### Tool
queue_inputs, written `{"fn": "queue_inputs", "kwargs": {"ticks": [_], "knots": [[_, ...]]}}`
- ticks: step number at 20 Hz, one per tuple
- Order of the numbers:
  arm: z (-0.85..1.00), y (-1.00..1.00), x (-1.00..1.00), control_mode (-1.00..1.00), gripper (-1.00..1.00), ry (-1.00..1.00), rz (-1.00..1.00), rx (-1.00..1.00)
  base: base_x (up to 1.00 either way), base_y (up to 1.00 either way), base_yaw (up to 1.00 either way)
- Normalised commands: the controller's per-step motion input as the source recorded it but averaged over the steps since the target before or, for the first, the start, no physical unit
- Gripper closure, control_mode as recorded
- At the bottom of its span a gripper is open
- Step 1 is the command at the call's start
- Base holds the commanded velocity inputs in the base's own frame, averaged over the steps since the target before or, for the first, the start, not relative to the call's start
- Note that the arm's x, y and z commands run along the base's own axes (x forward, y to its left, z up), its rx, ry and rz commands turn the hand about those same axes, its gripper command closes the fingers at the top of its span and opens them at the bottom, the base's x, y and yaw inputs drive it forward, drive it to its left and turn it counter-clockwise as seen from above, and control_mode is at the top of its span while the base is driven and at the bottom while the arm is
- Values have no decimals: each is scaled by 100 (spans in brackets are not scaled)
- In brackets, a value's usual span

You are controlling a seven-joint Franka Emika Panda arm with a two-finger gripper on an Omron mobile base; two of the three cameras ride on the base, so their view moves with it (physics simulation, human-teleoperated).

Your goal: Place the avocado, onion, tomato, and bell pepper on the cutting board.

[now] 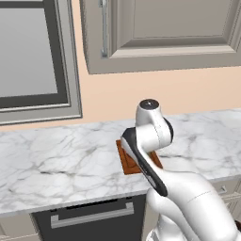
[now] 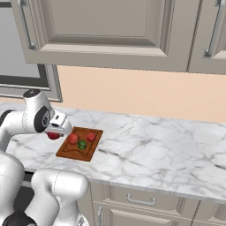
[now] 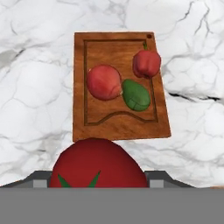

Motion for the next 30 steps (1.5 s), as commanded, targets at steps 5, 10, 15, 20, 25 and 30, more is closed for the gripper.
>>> {"fn": "queue_inputs", "kwargs": {"ticks": [5,10,15,20,25,30], "knots": [[-34,0,26,-100,100,4,0,0,0,0,0],[-51,0,20,-100,100,7,0,0,0,0,0],[-52,0,20,-100,100,7,0,0,0,0,0],[-31,0,12,-100,100,2,0,0,0,0,0],[-30,0,5,-100,100,1,0,0,0,0,0],[-30,0,19,-100,100,4,0,0,0,0,0]]}}
